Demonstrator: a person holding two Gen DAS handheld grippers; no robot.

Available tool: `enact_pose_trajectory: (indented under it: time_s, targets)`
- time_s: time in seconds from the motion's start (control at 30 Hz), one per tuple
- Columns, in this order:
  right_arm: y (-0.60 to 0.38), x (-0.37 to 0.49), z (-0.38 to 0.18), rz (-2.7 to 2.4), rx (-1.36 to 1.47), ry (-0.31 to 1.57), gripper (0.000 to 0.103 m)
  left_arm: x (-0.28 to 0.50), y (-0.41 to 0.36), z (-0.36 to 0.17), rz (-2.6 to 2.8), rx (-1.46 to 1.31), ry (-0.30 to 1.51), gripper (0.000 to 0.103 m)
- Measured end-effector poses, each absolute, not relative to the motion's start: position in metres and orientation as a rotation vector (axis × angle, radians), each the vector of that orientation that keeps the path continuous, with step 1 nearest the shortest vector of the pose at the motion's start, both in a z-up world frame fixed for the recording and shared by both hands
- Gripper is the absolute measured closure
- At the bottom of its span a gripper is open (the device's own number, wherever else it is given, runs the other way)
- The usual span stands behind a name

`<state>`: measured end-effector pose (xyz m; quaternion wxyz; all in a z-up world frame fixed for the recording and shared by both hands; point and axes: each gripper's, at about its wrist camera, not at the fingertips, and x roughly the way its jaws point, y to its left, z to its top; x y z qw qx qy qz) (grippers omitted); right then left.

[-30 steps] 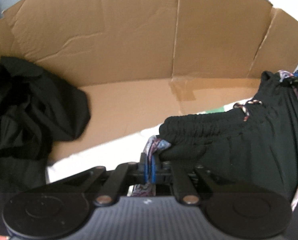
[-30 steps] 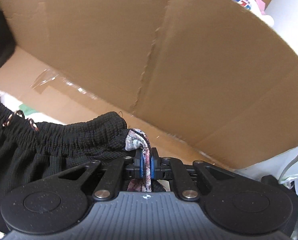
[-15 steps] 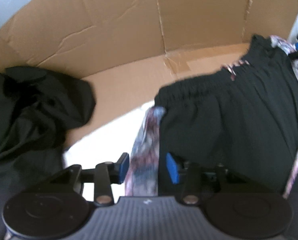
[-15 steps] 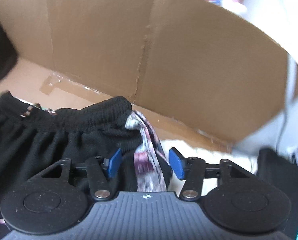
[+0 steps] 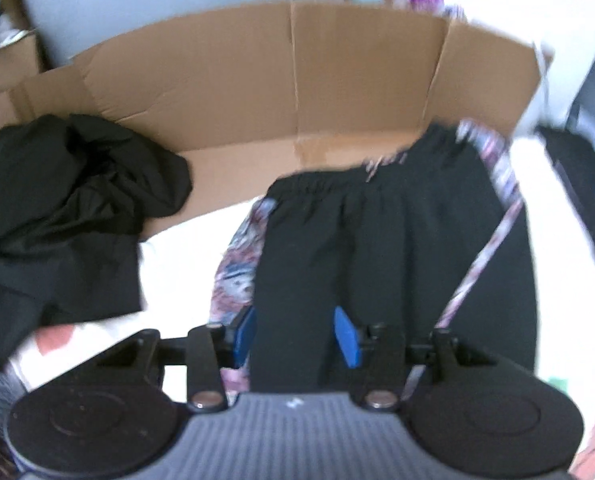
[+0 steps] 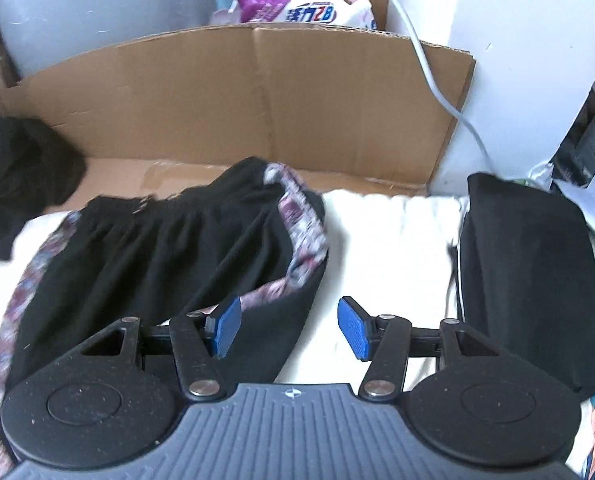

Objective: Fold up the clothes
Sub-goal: 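Lay the pants flat on the duvet and open both tools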

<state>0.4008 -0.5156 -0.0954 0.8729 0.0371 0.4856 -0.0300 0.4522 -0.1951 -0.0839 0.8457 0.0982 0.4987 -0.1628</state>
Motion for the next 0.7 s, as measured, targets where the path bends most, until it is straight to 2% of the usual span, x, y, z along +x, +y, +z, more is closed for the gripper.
enact_pose_trajectory:
  time_s: [0.33,0.7]
  targets:
    - [-0.49,0.347,-0.077,-0.014,0.15,1.04,0.043,0.442,-0.197,-0.036,-0.393,0.236,1.0,0.057]
    - [-0.462,0.295,-0.082,0.083,0.189,1.026,0.043,0.418,-0.179,-0.055,-0.608,0.222,0.993,0.057]
